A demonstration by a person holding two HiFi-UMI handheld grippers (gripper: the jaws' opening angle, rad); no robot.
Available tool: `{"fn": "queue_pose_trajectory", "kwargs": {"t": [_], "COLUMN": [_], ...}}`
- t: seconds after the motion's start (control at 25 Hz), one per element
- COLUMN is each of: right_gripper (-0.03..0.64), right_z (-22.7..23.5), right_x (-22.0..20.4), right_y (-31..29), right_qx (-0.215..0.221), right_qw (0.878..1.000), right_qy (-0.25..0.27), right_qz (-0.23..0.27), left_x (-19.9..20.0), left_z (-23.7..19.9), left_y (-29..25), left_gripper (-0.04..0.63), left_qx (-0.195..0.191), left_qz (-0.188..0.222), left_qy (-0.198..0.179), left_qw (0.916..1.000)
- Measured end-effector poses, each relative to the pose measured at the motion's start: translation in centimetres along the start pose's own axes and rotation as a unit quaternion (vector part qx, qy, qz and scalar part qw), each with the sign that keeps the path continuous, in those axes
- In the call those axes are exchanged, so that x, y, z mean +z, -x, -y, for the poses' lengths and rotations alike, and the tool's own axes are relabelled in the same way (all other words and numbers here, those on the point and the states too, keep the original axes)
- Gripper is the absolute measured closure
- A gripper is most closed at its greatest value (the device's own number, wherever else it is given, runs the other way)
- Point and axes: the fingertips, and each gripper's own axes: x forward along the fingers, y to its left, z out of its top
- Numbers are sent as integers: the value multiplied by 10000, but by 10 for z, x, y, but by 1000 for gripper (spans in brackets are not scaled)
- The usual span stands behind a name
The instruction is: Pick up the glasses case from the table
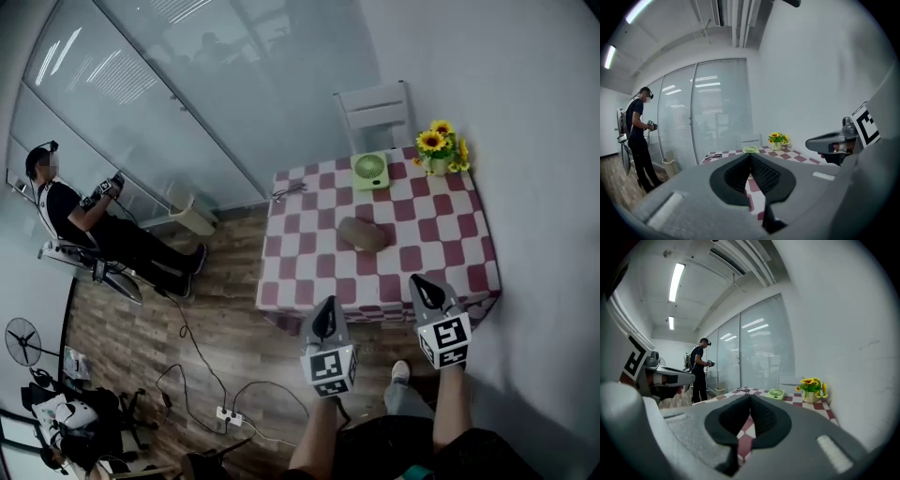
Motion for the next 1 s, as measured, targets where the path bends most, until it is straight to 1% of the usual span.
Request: {"fn": "queue_pose_trajectory", "kwargs": {"t": [0.12,0.28,0.4,0.52,0.64,0.76,1.0], "right_gripper": [612,612,612,612,612,612,612], "right_z": [20,37,38,32,40,49,61], "right_x": [7,9,6,-5,-7,-8,-19], "right_y": [-22,-43,-58,-66,-68,-70,-88], "right_qx": [27,69,191,283,97,-14,-59], "right_qw": [10000,9999,9996,9990,9993,9993,9986], "right_qy": [-14,-88,-93,-139,-190,-228,-269], "right_qz": [-28,-123,-193,-321,-308,-287,-453], "left_x": [9,16,15,7,2,1,-10], "left_z": [0,2,-1,-4,-2,5,10], "left_y": [-30,-57,-70,-77,-84,-95,-120], "left_gripper": [584,584,584,584,584,584,584], "left_qx": [11,40,132,178,169,62,-146], "left_qz": [10,-32,-111,-257,-315,-282,-365], "left_qy": [35,70,129,164,175,218,522], "left_qw": [10000,10000,9998,9994,9992,9993,9979]}}
